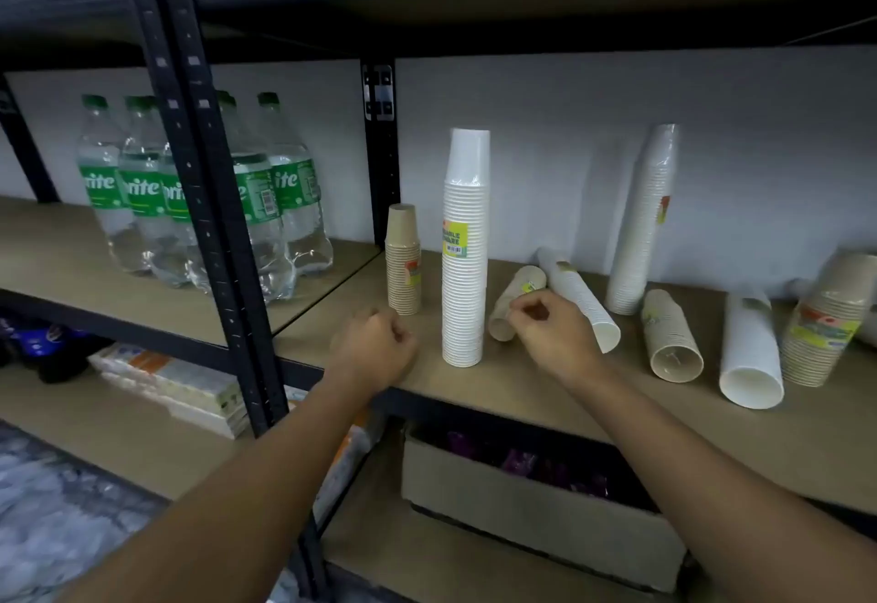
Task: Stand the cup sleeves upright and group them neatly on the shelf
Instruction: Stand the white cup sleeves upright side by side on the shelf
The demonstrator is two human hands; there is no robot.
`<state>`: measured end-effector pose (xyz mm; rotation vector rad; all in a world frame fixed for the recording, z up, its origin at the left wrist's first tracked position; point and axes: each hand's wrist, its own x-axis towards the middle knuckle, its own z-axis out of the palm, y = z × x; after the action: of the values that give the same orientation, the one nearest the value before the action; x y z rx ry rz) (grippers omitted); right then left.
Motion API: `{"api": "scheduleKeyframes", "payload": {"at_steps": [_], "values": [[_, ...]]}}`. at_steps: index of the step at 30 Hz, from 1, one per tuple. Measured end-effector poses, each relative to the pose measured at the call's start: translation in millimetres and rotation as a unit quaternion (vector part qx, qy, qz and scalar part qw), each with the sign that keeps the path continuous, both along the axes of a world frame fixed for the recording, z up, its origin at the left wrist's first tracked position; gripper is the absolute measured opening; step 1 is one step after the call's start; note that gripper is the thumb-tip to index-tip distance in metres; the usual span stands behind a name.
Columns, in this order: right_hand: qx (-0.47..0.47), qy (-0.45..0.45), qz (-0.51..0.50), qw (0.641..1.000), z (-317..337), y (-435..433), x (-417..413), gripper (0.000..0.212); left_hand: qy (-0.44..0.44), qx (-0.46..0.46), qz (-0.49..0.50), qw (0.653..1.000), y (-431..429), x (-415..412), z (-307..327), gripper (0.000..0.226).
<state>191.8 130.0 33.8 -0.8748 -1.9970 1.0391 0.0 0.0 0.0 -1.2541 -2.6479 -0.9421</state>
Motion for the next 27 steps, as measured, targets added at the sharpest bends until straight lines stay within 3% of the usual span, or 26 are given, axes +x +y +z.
{"api": "scheduleKeyframes", "payload": {"at_steps": [4, 11, 27], "values": [[0.017, 0.017, 0.029, 0.999, -10, -8, -9, 0.032, 0.077, 0.019, 0.04, 0.996, 2, 3, -16, 0.015], [0.03, 0.037, 0.038, 0.998, -24, -22, -27, 0.077, 0.092, 0.016, 0.049, 0.994, 6, 2, -20, 0.018], [0.077, 0.026, 0.013, 0.997, -35, -21, -70, 0.056, 0.043, -0.007, 0.038, 0.998, 3, -21, -2, 0.018]]}}
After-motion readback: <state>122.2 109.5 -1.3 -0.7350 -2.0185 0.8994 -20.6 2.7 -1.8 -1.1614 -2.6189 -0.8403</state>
